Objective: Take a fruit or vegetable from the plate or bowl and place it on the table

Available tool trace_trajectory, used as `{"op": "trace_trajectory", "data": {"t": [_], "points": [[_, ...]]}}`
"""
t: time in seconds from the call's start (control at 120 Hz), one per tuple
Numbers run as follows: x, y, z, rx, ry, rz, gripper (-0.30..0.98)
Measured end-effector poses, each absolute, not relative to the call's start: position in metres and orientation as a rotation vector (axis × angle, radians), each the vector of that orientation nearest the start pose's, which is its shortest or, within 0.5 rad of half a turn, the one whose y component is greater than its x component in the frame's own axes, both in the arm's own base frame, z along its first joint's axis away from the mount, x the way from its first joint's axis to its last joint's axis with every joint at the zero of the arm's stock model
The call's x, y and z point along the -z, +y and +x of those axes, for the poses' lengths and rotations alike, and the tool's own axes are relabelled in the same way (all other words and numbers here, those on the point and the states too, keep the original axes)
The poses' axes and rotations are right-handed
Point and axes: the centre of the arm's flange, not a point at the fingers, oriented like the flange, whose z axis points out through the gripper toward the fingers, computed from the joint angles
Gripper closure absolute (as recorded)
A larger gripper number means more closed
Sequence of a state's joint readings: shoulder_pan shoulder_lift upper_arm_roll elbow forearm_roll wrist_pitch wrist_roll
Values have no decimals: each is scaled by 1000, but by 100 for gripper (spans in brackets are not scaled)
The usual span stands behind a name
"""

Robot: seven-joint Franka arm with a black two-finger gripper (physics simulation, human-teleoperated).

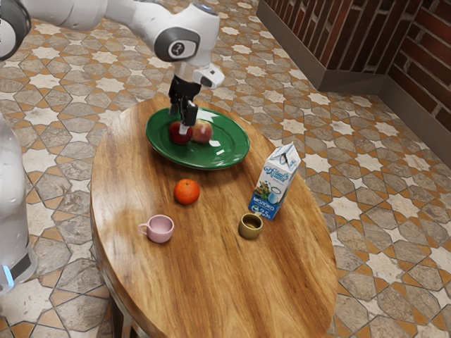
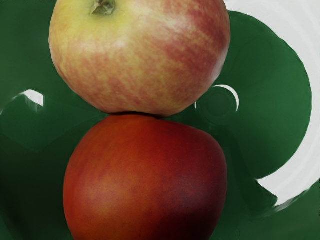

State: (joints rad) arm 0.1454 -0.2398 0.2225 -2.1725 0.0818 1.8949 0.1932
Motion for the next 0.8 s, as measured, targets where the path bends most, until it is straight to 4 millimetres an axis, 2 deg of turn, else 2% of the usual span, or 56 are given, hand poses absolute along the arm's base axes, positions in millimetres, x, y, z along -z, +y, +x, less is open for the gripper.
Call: {"op": "trace_trajectory", "data": {"t": [0.3,0.642,0.692,0.8], "points": [[-466,185,452,-105,-208,-3146,0],[-451,188,455,-117,-220,-3174,0],[-451,188,456,-116,-219,-3175,4],[-451,188,456,-113,-214,-3177,20]]}}
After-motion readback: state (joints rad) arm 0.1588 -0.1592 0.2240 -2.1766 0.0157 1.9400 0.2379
